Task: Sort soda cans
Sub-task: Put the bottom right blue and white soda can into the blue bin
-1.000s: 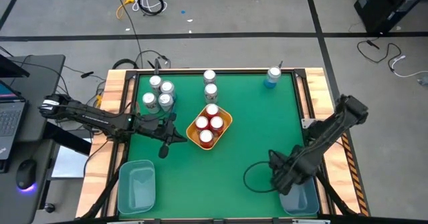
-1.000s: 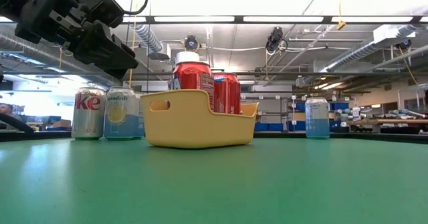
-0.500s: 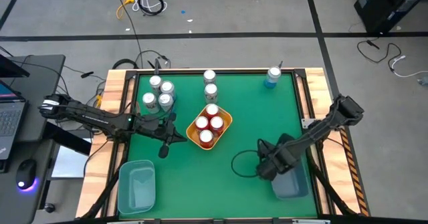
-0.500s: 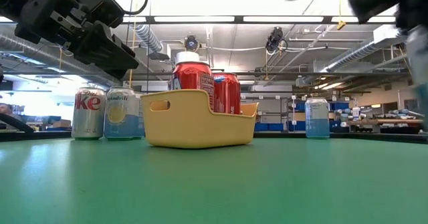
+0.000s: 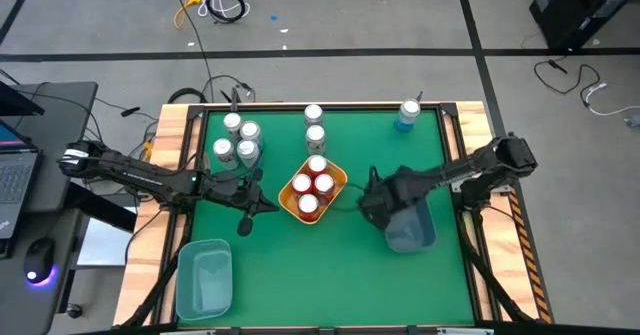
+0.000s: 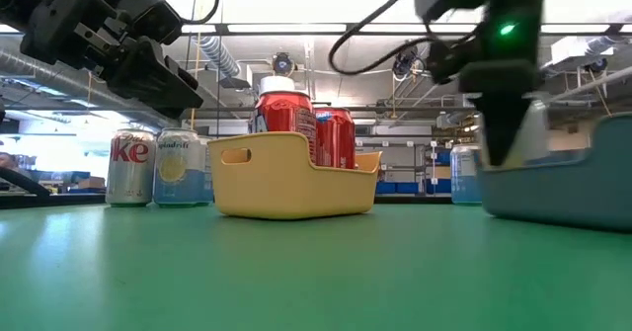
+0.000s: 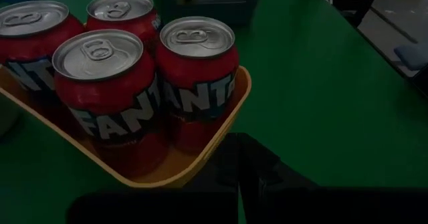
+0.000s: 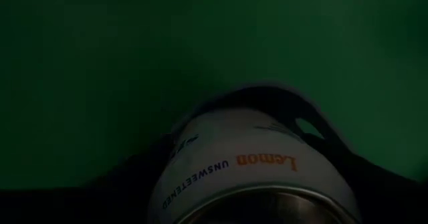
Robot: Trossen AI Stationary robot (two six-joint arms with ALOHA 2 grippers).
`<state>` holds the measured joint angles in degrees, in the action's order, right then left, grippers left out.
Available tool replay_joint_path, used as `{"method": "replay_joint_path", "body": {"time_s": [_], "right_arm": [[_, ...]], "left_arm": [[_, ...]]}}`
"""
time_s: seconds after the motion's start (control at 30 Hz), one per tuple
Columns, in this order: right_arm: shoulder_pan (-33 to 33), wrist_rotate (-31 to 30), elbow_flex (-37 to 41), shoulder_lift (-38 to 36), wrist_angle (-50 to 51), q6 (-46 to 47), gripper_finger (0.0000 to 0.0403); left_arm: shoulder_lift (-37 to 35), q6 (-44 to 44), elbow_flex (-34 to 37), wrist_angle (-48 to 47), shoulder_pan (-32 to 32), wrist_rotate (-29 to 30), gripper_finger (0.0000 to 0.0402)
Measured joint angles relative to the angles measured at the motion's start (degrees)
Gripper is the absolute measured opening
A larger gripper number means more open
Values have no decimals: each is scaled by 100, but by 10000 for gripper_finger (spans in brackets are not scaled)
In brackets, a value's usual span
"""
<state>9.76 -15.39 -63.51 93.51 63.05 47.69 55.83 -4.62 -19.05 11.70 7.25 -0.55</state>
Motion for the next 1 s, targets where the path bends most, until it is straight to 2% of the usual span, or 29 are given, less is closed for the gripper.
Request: {"method": "replay_joint_path", "body": {"time_s": [0.3, 0.6, 0.83, 0.9, 1.0], "right_arm": [[-1198, -130, 4, 0, -469, -1415, 284], [-1619, -80, 2, 0, -610, -1891, 284], [-1871, 182, -9, -7, -549, -2048, 284], [-1932, 197, -8, -7, -504, -2094, 308], [-2026, 155, 9, 4, -403, -2244, 370]], "left_arm": [[0, -9, 0, -143, 0, 8, 0], [0, -113, 0, -139, 0, 5, 0], [0, -201, 0, -137, 0, -100, 0], [0, -215, 0, -137, 0, -106, 0], [0, -291, 0, -136, 0, -113, 0]]}}
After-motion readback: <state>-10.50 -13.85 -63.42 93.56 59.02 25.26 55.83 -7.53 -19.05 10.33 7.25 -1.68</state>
